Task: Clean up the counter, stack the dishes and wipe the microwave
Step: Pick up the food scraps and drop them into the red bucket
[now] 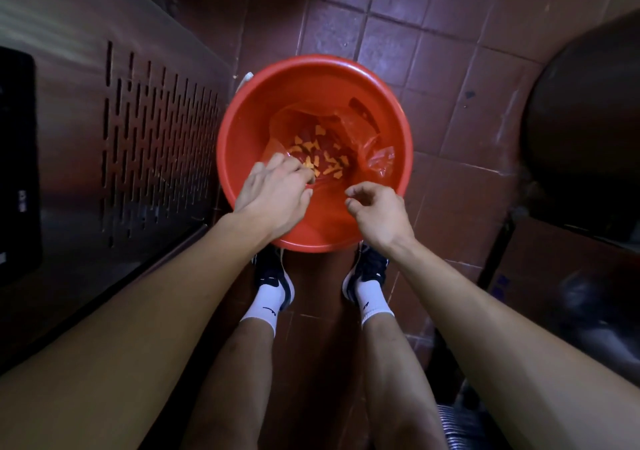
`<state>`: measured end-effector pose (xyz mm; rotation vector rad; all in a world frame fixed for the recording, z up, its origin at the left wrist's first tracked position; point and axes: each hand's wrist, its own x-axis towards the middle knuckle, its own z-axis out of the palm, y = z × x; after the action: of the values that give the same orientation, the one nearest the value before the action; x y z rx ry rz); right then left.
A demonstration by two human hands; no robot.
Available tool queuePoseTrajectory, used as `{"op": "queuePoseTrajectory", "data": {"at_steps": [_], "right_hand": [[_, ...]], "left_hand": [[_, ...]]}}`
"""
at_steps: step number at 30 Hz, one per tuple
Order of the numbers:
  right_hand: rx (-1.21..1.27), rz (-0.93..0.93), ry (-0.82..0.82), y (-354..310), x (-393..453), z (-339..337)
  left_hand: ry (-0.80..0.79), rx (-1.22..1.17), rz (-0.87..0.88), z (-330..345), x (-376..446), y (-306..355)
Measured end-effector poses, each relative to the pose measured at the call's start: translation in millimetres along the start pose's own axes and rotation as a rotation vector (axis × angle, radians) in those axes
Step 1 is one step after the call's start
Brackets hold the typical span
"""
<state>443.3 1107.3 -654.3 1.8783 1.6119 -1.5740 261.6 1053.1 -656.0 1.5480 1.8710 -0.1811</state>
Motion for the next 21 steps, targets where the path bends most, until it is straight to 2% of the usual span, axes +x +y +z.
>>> {"op": "queuePoseTrajectory", "data": {"at_steps": [5, 10, 21], "right_hand": [[-0.029, 0.018, -0.03, -8.7, -20.7, -19.8], [-0.068, -0.003, -0.072, -32.0, -48.3, -49.3], [-0.116, -0.183, -0.107, -97.5, -143.7, -125.2]], "left_hand": [[-0.053, 0.028, -0.018, -23.3, -16.4, 16.4], [-0.12, 0.049, -0.122, -59.5, -45.8, 34.9], [0.024, -0.022, -0.24, -158.8, -132.9, 106.5]]}}
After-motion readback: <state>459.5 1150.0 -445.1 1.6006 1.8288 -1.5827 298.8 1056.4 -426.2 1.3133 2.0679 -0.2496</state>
